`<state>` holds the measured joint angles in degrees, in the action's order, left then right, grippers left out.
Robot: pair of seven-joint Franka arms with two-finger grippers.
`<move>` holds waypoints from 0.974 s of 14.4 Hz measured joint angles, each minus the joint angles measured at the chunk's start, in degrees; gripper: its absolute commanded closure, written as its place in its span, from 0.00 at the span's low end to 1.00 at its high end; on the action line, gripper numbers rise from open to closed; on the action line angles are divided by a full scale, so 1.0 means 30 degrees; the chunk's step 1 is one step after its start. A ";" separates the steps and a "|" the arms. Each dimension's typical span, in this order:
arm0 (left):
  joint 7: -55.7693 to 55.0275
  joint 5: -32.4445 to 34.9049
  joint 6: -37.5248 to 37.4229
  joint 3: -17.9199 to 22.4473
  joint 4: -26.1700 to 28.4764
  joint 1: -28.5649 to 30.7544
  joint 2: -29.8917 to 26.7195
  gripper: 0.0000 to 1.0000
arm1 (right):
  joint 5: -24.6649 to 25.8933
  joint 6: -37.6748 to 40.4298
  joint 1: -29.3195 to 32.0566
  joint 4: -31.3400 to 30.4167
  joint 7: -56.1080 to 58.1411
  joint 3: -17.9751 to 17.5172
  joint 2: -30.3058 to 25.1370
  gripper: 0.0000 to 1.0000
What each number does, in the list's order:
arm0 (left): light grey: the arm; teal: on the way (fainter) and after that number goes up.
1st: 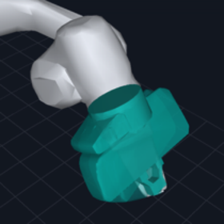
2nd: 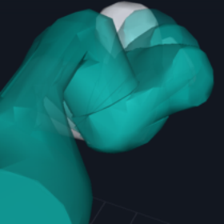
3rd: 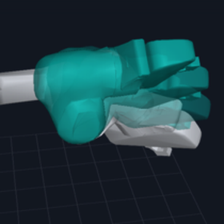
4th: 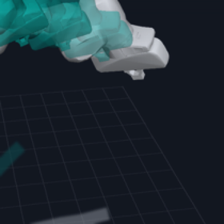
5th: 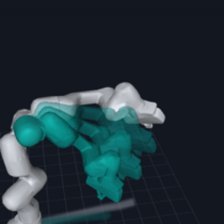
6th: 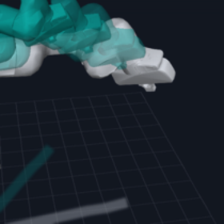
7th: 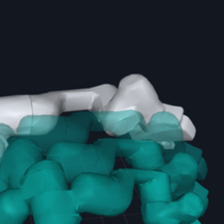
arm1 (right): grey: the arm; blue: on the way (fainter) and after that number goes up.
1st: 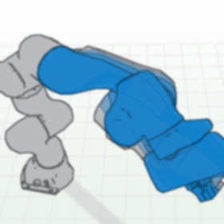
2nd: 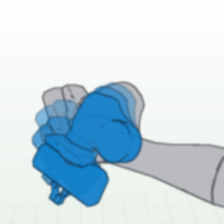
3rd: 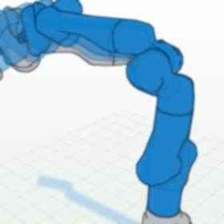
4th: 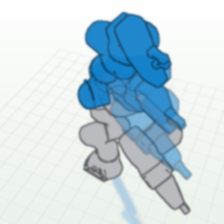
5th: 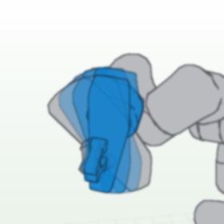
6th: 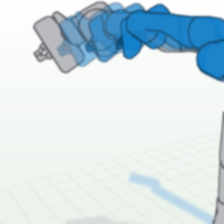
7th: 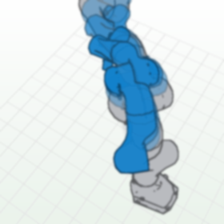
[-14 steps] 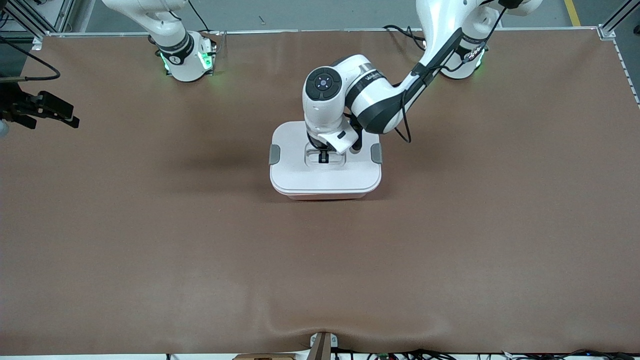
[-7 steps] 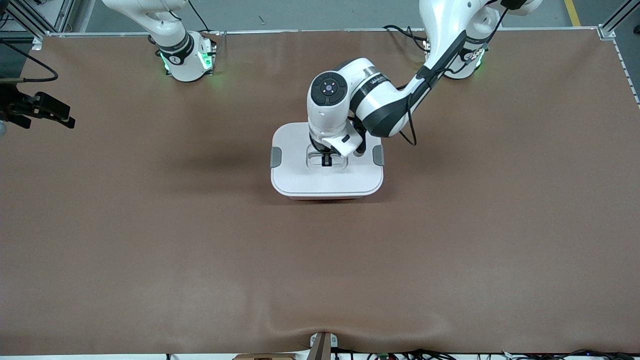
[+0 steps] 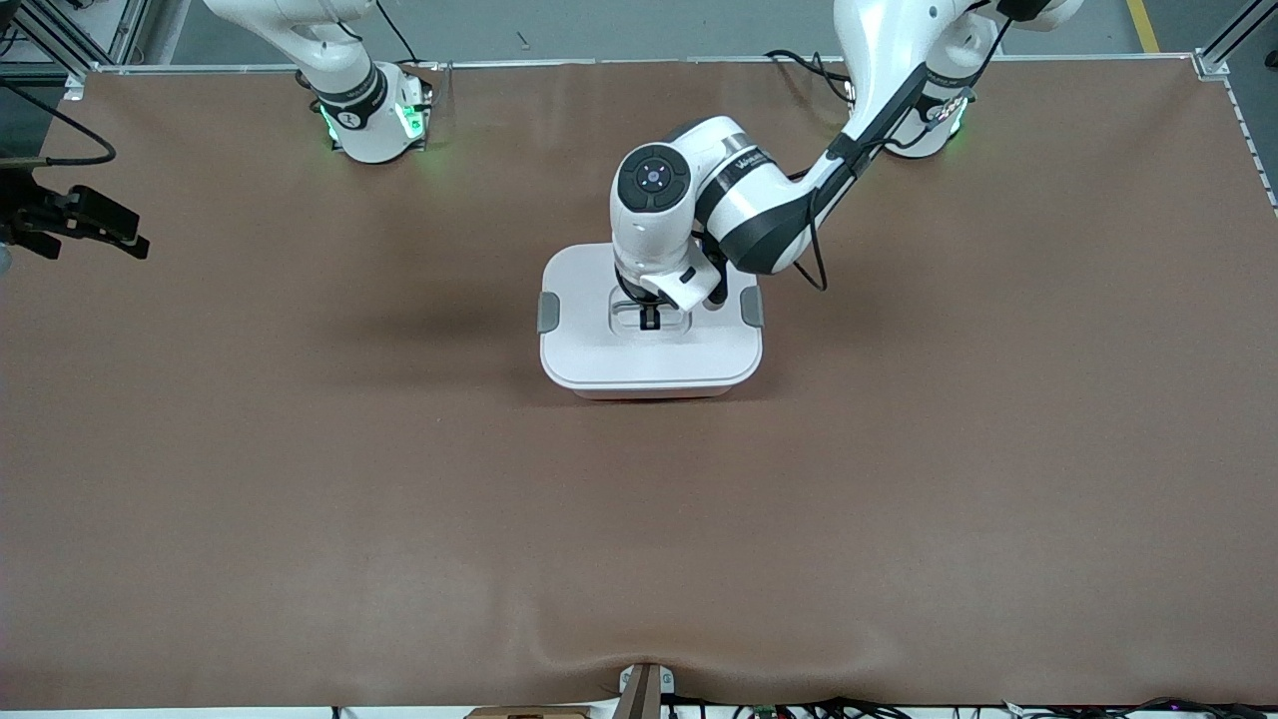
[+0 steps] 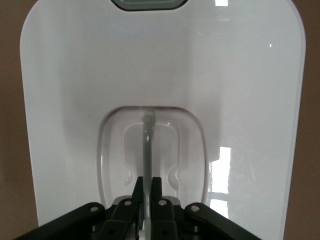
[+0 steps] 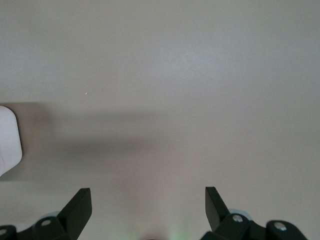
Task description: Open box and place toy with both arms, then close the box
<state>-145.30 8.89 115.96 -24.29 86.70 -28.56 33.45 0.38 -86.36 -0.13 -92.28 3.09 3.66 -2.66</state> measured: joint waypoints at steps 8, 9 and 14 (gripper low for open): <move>-0.0201 -0.0001 -0.0089 0.0008 -0.0337 0.0022 0.0249 0.20 | -0.0089 -0.0501 0.0269 -0.0177 0.0000 -0.0001 0.0130 0.00; -0.0201 -0.0001 -0.0073 0.0016 -0.0402 0.0048 0.0256 0.00 | -0.0108 -0.0501 0.0303 -0.0178 0.0000 -0.0001 0.0130 0.00; -0.0201 -0.0001 -0.0202 0.0038 -0.1287 0.0459 0.0004 0.00 | -0.0114 -0.0501 0.0407 -0.0269 -0.0001 0.0016 0.0130 0.00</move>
<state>-145.90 8.89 115.35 -24.18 82.84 -27.18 33.46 0.04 -87.87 1.09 -93.09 3.09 3.71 -2.27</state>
